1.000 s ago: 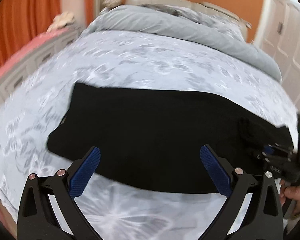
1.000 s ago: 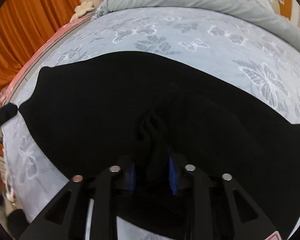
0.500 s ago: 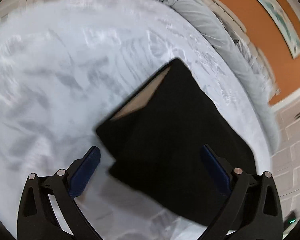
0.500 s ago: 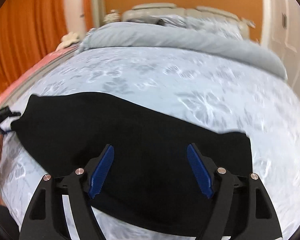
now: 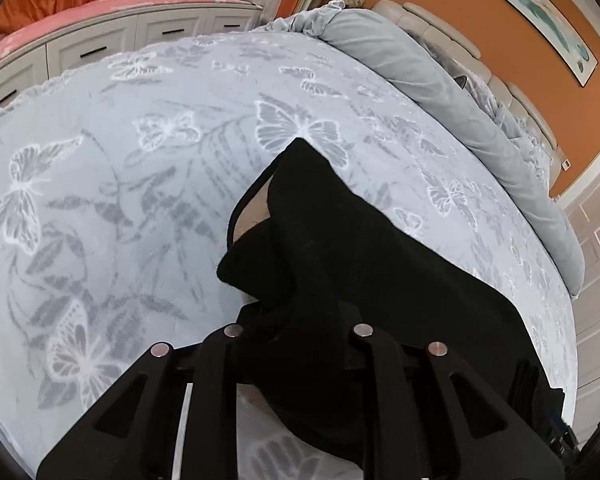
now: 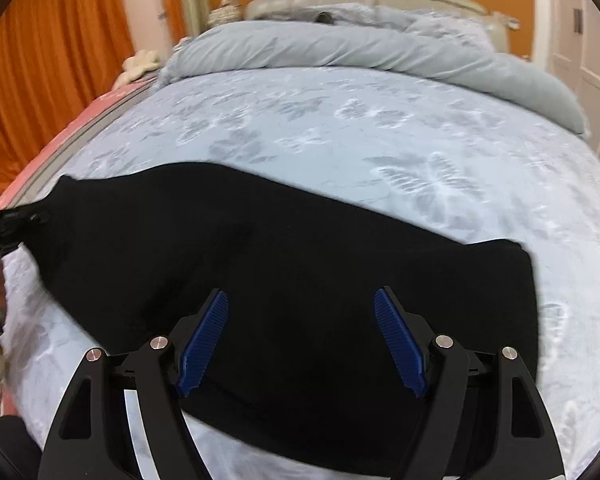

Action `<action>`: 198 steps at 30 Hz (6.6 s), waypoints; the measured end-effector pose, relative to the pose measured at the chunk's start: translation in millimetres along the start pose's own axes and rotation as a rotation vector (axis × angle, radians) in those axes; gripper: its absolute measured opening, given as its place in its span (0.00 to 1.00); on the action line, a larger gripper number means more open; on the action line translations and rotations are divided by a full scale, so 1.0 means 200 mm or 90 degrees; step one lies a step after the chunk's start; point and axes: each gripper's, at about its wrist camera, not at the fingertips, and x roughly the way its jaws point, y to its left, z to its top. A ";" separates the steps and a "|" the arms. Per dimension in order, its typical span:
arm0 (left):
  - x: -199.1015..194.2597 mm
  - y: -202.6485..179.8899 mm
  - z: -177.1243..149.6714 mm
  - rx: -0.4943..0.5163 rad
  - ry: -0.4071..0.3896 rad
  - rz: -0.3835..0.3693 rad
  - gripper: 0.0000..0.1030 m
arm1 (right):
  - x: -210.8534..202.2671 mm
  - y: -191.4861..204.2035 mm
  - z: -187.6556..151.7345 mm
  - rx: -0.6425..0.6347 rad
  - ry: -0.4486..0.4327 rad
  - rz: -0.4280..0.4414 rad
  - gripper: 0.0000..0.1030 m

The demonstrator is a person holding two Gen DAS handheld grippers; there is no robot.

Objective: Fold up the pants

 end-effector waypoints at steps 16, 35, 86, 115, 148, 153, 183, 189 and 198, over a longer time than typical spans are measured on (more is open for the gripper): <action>-0.56 -0.96 -0.16 0.266 -0.061 -0.113 0.17 | -0.11 -0.26 0.03 0.141 -0.028 -0.052 0.72; -0.17 -1.77 -1.17 0.507 0.088 -0.070 0.57 | -0.34 -0.71 0.02 0.279 -0.078 -0.090 0.73; -0.20 -1.19 -0.74 0.345 0.022 -0.051 0.96 | -0.36 -0.66 -0.40 0.205 0.091 0.082 0.57; -0.22 -1.21 -0.76 0.362 0.008 -0.066 0.95 | -0.43 -0.33 -0.21 0.087 0.002 0.070 0.07; -0.11 -1.28 -0.82 0.407 0.042 -0.052 0.95 | -0.26 -0.98 0.03 0.394 -0.020 0.137 0.64; -0.10 -1.30 -0.84 0.413 0.046 -0.046 0.95 | -0.16 -0.84 0.05 0.281 0.012 0.043 0.22; -0.07 -1.00 -0.55 0.253 0.042 0.040 0.95 | -0.15 -0.20 0.32 0.086 -0.016 0.059 0.19; -0.11 -0.86 -0.43 0.199 0.007 0.073 0.95 | 0.31 0.18 0.49 -0.001 0.078 0.047 0.19; -0.09 -0.79 -0.35 0.165 0.011 0.069 0.95 | 0.59 0.39 0.59 -0.040 0.090 0.026 0.14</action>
